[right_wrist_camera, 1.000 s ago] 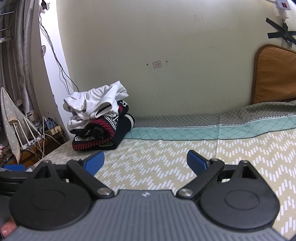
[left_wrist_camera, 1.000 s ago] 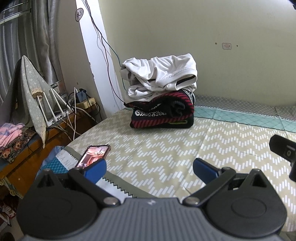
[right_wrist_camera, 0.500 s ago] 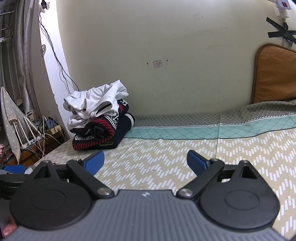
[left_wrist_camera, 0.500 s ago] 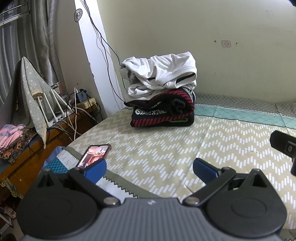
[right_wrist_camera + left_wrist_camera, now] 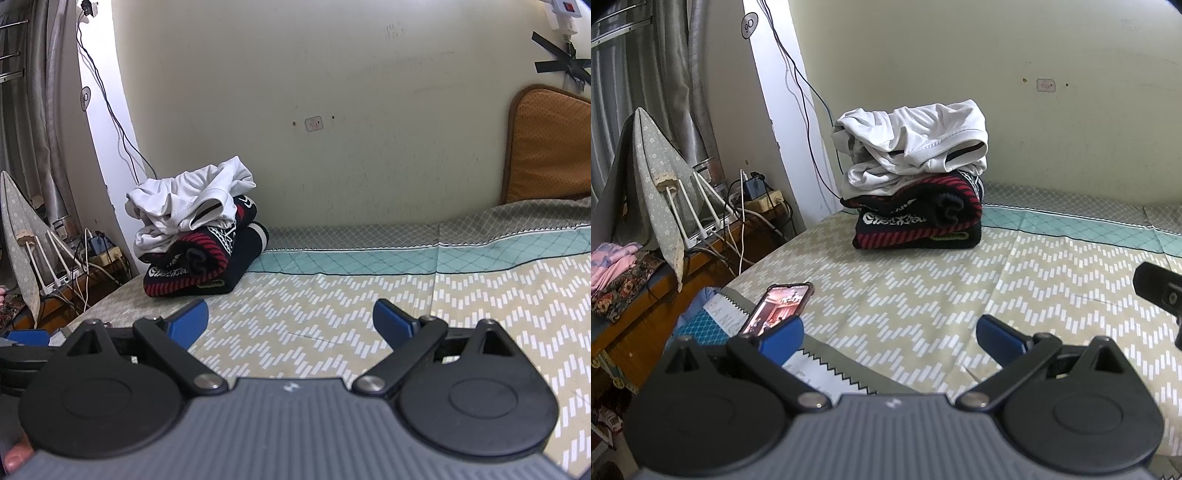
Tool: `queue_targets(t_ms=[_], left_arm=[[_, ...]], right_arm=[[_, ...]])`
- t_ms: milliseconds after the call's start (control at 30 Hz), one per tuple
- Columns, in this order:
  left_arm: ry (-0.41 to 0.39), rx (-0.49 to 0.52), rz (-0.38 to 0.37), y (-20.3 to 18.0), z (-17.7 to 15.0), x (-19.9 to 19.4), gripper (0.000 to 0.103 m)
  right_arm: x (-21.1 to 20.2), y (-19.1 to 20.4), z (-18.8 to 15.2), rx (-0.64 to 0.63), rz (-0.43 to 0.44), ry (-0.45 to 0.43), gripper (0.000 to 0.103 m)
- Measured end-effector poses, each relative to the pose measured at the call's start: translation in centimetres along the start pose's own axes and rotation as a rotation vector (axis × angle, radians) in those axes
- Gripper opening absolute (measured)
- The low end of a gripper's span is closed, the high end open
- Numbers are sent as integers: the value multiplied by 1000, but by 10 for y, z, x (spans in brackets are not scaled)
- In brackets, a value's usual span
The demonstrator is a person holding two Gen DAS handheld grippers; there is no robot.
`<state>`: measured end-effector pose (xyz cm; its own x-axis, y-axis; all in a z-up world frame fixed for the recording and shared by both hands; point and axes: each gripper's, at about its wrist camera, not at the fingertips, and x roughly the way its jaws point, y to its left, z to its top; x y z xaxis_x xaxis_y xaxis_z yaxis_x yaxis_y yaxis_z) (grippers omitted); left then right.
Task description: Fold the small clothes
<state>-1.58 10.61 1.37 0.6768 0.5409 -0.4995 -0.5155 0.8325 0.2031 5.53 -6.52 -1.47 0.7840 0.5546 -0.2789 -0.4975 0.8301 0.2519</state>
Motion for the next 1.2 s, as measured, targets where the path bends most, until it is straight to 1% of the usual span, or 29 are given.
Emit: queue_targets(t_ms=[1200], left_arm=[[13,-2,1,-1,-2,7,103]], right_arm=[[2,-1,-1,3,-1,9,97]])
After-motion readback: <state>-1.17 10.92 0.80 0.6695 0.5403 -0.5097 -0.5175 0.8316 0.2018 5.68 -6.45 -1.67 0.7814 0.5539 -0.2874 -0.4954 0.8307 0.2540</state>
